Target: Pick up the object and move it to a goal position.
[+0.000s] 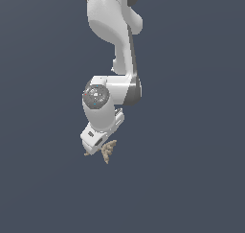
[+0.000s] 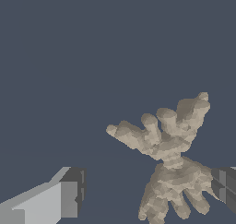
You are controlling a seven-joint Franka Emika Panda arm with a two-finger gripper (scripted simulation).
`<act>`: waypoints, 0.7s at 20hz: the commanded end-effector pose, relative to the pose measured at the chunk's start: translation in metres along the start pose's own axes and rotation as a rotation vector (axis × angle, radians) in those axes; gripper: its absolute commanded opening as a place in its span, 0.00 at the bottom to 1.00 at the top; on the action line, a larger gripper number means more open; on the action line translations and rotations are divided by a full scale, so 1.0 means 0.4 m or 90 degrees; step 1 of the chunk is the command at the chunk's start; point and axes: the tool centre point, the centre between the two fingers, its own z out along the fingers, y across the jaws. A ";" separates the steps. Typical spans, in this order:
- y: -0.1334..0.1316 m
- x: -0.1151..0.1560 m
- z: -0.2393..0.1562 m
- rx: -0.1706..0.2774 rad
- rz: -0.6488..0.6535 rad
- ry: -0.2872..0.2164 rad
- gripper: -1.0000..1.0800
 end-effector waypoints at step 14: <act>0.089 -0.043 0.072 0.015 -0.204 0.006 1.00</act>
